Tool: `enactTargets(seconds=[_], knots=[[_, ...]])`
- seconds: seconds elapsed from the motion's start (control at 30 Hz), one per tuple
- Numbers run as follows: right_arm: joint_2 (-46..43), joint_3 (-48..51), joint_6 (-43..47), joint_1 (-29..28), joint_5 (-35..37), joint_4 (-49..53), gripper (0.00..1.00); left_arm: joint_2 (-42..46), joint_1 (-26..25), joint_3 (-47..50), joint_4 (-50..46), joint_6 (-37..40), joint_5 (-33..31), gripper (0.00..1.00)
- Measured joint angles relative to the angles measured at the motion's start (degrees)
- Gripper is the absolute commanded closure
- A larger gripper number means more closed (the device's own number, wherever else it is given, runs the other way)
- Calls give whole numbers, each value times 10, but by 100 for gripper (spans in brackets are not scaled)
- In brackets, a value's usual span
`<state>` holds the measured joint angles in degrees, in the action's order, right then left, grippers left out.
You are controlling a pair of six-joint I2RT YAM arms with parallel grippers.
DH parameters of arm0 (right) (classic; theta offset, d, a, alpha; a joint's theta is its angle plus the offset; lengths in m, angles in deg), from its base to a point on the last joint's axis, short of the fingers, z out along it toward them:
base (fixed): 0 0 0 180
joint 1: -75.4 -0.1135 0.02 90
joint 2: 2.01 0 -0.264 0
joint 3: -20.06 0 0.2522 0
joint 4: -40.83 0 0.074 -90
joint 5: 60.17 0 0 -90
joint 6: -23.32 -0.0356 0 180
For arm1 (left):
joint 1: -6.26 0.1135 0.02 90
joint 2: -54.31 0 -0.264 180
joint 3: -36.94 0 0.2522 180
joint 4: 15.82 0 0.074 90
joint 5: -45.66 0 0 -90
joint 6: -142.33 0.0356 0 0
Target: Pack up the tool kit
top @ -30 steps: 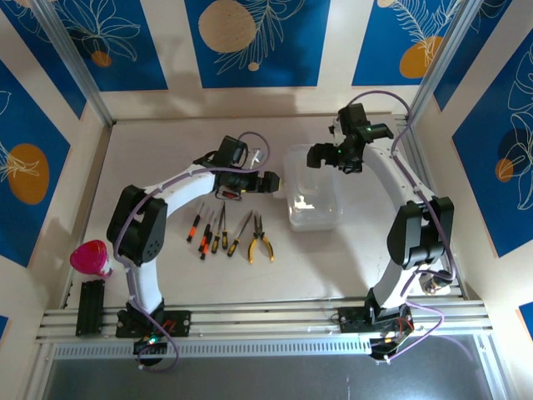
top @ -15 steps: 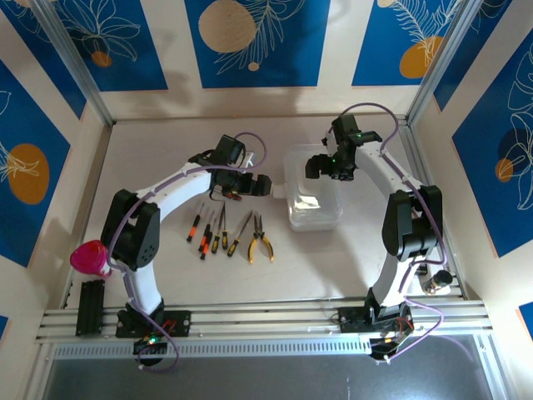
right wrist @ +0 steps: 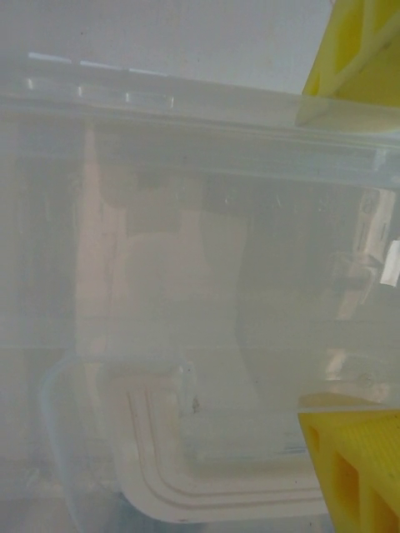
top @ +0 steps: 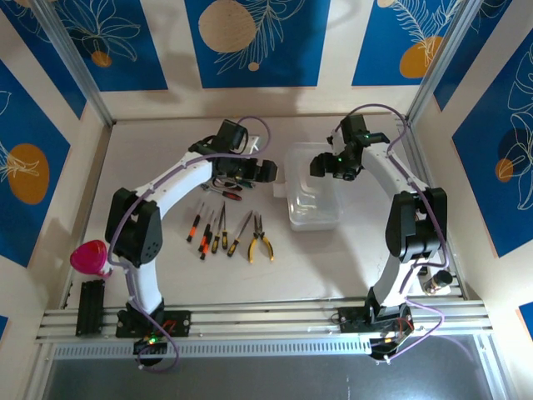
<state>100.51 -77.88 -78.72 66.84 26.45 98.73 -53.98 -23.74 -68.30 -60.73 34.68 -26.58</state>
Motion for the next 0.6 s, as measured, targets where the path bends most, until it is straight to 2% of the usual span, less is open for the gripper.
enactTargets(seconds=[0.33, 0.6], knots=[[-14, 32, 4, 50, -108, -36, 40, -29, -8, -12, 60, -24, 72, 0], [-22, 55, 2, 62, -158, -60, 44, -54, -31, -37, 135, -49, 116, 0]])
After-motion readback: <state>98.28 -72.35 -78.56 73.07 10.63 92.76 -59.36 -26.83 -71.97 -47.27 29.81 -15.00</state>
